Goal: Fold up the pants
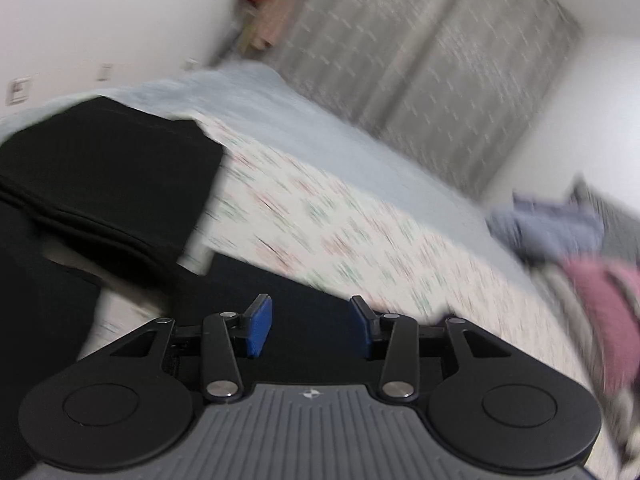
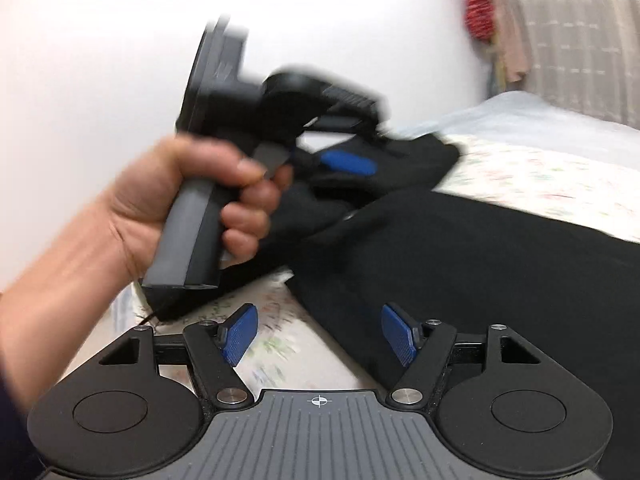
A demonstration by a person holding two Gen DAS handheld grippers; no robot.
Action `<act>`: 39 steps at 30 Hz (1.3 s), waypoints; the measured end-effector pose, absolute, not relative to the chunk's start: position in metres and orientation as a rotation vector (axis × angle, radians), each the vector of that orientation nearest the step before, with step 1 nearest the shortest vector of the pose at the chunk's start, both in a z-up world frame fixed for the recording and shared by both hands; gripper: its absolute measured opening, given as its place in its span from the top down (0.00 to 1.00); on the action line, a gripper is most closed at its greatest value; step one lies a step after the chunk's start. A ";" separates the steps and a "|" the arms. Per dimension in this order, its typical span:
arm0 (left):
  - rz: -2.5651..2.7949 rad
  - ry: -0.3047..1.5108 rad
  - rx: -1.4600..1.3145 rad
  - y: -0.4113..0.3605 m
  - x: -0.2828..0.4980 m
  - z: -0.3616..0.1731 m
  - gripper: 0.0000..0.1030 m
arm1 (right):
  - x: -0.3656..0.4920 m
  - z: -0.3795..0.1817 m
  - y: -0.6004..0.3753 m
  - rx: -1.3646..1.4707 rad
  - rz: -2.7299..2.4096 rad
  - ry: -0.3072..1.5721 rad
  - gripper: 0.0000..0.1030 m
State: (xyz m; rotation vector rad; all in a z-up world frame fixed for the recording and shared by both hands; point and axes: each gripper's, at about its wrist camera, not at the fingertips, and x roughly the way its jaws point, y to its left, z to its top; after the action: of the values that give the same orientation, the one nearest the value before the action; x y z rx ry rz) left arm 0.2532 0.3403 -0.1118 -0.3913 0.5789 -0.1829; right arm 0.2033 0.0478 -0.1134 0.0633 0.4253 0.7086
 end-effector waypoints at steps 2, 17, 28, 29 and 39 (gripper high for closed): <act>-0.239 0.635 -0.298 0.296 0.255 -0.120 0.42 | 0.202 -0.116 0.000 0.098 0.557 0.442 0.33; -0.383 0.860 -0.002 0.160 0.265 -0.175 0.50 | 0.187 -0.167 -0.149 0.047 0.159 0.610 0.70; -0.403 0.836 -0.052 0.140 0.269 -0.151 0.51 | 0.168 -0.171 -0.152 0.020 0.225 0.619 0.68; -0.410 0.829 -0.079 0.135 0.271 -0.148 0.51 | 0.166 -0.170 -0.153 0.012 0.233 0.618 0.67; -0.607 0.850 -0.191 0.028 0.315 -0.152 0.51 | 0.175 -0.167 -0.173 0.211 0.290 0.617 0.67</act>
State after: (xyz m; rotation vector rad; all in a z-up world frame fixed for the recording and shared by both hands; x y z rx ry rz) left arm 0.3152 0.0277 -0.1523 -0.1908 0.8496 -0.6073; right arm 0.1751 -0.1734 -0.1669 0.2112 0.6172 0.2897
